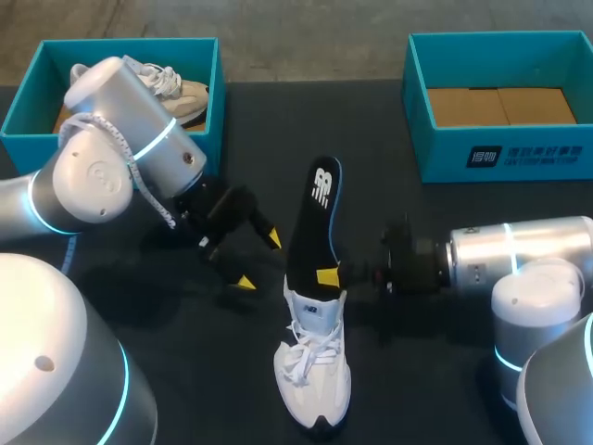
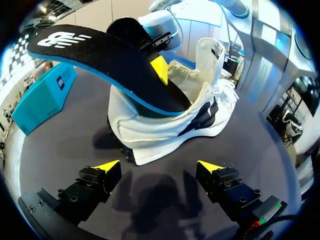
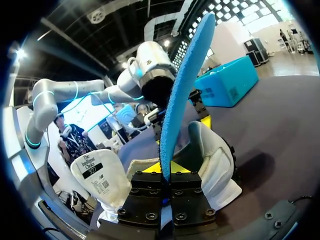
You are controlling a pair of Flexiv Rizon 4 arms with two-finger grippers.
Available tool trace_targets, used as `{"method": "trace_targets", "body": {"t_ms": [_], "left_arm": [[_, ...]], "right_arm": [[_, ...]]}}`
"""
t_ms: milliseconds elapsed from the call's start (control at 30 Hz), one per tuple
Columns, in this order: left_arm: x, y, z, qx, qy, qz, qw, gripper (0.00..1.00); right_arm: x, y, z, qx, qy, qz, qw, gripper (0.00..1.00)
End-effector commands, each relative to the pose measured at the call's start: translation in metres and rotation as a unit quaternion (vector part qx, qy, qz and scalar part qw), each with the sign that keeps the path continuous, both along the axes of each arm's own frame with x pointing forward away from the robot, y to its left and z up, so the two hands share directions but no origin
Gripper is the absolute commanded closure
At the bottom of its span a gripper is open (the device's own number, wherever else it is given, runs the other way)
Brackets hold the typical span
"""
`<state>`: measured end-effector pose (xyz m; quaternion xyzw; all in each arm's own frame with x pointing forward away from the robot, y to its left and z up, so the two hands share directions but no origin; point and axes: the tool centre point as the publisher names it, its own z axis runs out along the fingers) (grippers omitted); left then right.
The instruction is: Take the shoe out of the shoebox, open the shoe tongue, remove and reinsert the insole, then place the shoe into the shoebox
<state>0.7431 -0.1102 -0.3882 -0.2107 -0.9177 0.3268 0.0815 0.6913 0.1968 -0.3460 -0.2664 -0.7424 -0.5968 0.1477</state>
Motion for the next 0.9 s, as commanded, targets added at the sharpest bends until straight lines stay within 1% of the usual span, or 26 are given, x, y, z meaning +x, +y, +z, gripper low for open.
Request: {"method": "trace_targets", "body": {"t_ms": [33, 233, 367, 500, 900], "left_arm": [[0.0, -0.001, -0.002, 0.003, 0.001, -0.001, 1.0, 0.0], [-0.001, -0.001, -0.003, 0.007, 0.004, -0.001, 1.0, 0.0], [-0.001, 0.0, -0.004, 0.008, 0.005, -0.001, 1.0, 0.0], [-0.003, -0.001, -0.004, 0.01, 0.007, -0.002, 1.0, 0.0], [-0.004, -0.001, -0.006, 0.012, 0.009, 0.001, 1.0, 0.0]], "right_arm": [[-0.005, 0.002, -0.003, 0.0, -0.002, -0.001, 1.0, 1.0], [-0.01, 0.004, -0.003, -0.001, -0.001, 0.003, 1.0, 1.0], [-0.012, 0.005, -0.005, -0.002, 0.01, 0.007, 1.0, 1.0], [-0.013, 0.006, -0.009, -0.006, 0.036, 0.019, 0.999, 1.0], [-0.016, 0.007, -0.013, -0.001, 0.053, 0.04, 0.998, 1.0]]}}
